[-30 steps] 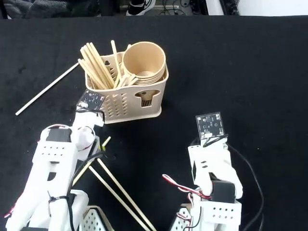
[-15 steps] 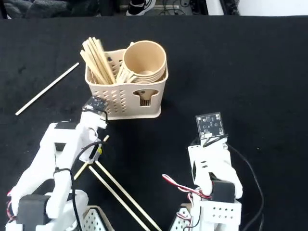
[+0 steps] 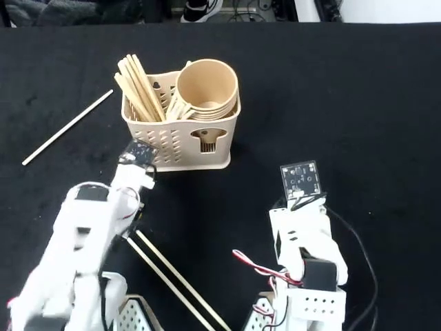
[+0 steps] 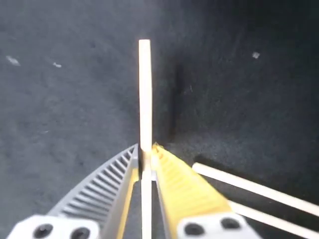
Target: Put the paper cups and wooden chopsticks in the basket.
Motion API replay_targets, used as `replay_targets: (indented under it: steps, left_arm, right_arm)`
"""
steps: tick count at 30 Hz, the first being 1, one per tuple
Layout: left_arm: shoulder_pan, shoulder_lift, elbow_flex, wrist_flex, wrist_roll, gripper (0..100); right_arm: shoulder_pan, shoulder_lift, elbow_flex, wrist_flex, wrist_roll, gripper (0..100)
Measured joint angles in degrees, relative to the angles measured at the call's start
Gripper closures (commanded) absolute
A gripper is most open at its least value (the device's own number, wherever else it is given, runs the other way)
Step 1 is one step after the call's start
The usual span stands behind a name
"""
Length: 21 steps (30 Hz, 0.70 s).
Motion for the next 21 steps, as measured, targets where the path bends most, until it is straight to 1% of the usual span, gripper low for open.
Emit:
replay_targets:
  steps: [3,8,10,12,13,15,16,18,21]
  left_arm:
    - [0.0,-14.0,1.1,4.9,0.1,97]
    - [0.0,-40.1,1.1,15.5,0.1,97]
    - [0.0,-50.0,0.8,17.5,0.1,97]
    - [0.0,-58.9,-0.4,17.3,0.1,97]
    - [0.0,-61.0,-1.3,16.2,0.0,97]
    - [-0.3,-60.4,-4.4,12.3,0.4,97]
    - [-0.3,-59.3,-5.2,9.5,1.8,97]
    - [-0.2,-56.4,-6.9,3.0,5.9,97]
    - [0.0,-51.4,-10.1,-9.1,14.9,97]
  right_arm:
    - [0.0,0.0,0.0,0.0,0.0,91.7]
    - [0.0,0.0,0.0,0.0,0.0,91.7]
    - [0.0,0.0,0.0,0.0,0.0,91.7]
    - [0.0,0.0,0.0,0.0,0.0,91.7]
    - [0.0,0.0,0.0,0.0,0.0,91.7]
    - [0.0,0.0,0.0,0.0,0.0,91.7]
    - [0.0,0.0,0.0,0.0,0.0,91.7]
    - [0.0,0.0,0.0,0.0,0.0,91.7]
    - [0.0,0.0,0.0,0.0,0.0,91.7]
